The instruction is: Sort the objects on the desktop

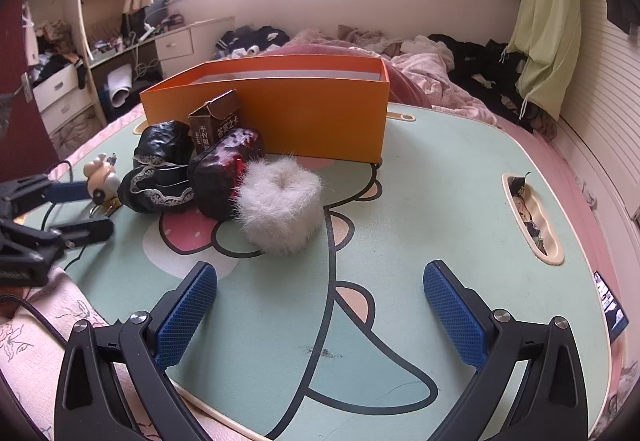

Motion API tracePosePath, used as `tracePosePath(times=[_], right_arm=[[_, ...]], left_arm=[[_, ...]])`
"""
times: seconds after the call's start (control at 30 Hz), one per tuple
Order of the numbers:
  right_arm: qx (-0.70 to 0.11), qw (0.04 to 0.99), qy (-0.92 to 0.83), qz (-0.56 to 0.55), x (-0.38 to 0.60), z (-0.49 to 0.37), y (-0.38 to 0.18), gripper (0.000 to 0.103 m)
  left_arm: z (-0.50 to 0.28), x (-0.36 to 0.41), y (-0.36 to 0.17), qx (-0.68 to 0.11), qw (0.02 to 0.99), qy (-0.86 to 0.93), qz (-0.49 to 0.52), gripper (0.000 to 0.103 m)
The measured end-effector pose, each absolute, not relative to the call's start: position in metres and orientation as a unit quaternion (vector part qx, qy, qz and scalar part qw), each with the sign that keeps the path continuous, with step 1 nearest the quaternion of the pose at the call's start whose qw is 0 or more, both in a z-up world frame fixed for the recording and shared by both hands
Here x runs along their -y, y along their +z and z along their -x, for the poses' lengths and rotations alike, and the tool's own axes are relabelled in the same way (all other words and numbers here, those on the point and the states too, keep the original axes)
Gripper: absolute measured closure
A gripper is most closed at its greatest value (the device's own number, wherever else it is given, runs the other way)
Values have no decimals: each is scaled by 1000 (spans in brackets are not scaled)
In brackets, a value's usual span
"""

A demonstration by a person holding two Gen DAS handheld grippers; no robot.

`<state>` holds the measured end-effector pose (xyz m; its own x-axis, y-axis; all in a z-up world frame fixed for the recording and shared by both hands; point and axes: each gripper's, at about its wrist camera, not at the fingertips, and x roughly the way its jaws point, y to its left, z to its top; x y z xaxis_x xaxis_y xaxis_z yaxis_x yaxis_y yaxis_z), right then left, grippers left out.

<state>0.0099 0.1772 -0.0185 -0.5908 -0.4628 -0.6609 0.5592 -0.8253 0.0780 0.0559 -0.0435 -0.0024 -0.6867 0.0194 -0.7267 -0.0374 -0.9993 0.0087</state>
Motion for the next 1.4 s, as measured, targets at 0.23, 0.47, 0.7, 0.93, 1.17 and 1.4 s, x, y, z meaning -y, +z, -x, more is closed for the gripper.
tracePosePath(times=[0.23,0.47,0.7,0.93,1.17,1.4], right_arm=[[-70,290,-888,-350,-177,-10,-19,0],[-69,291,-888,-349,-178,-10,-18,0],[-70,291,-888,-349,-177,-10,-18,0],[-70,292,-888,-349,-178,-11,-18,0],[-70,292,-888,-348,-178,-11,-18,0],[-70,293,-888,-348,-178,-11,-18,0]], left_arm=[[-52,48,-9,-3,22,919,394,0],[-56,47,-8,-4,22,920,391,0],[-56,47,-9,-4,22,920,391,0],[-56,47,-8,-5,22,920,391,0],[-57,48,-8,-5,22,920,391,0],[-59,46,-5,-15,-6,922,388,0]])
